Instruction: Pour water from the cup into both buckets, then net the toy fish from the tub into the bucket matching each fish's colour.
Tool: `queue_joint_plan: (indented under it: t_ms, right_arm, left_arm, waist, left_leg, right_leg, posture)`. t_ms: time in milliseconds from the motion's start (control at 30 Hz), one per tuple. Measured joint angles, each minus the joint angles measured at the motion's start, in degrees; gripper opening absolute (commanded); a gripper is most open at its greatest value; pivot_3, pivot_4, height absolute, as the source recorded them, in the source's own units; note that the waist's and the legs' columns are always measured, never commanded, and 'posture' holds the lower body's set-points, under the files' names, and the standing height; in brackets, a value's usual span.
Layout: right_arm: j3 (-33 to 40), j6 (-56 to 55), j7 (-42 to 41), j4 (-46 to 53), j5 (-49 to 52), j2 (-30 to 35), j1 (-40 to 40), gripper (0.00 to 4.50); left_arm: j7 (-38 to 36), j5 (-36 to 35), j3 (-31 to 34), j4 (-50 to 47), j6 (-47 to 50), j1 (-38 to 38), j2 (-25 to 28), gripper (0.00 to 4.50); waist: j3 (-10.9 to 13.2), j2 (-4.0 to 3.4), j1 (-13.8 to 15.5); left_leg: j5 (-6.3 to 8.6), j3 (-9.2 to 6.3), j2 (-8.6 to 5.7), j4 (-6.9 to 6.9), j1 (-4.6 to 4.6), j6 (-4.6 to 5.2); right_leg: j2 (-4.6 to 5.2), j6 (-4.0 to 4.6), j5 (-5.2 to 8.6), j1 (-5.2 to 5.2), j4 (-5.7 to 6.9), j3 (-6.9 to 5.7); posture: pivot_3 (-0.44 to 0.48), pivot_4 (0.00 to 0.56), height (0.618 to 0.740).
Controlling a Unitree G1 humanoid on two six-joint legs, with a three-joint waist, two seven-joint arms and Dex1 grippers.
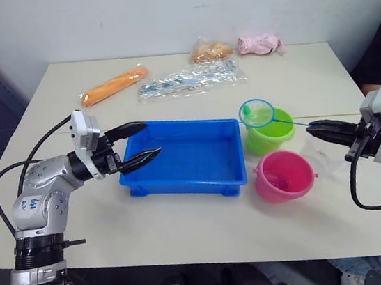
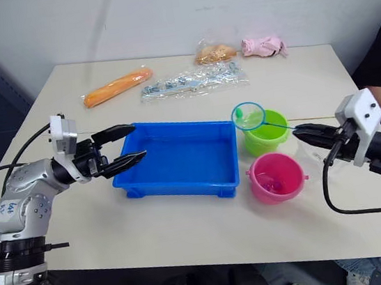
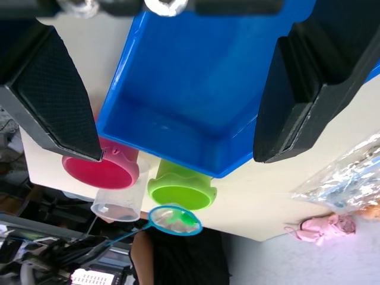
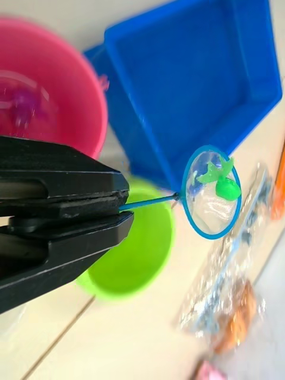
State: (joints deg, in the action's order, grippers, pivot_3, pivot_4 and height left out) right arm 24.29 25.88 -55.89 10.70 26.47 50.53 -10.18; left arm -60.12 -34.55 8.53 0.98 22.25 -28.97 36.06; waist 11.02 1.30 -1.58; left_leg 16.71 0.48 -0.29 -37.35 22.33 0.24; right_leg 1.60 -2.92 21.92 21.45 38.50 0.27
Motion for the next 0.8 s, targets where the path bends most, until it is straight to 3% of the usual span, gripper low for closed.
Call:
queue_joint_plan:
  t_ms: [333, 800]
  right_arm:
    - [-3.07, -15.98, 3.63, -8.9, -11.52, 0.86, -0.23, 0.0]
    - [-3.77, -38.69, 6.08, -11.66, -25.94, 7.5, 4.51, 0.0]
  left_arm:
    - [0.02, 0.24, -1.12, -0.3, 0.5, 0.0, -0.94, 4.36]
    - [-1.62, 1.26, -2.9, 2.32, -0.24, -4.11, -1.7, 4.36]
  waist:
    - [0.0, 0.0, 0.04]
    - [0.0, 0.0, -0.03]
  left_leg:
    - [-0.06, 0.02, 0.0, -0.05, -0.02, -0.08]
    - [-0.15, 0.07, 0.0, -0.13, -0.02, -0.24]
  right_leg:
    - [-0.02, 0.0, 0.0, 0.01, 0.08, 0.02]
    - [-0.05, 0.0, 0.0, -0.01, 0.14, 0.05]
  posture:
    - [0.0, 0.15, 0.74]
    - [0.0, 0.15, 0.74]
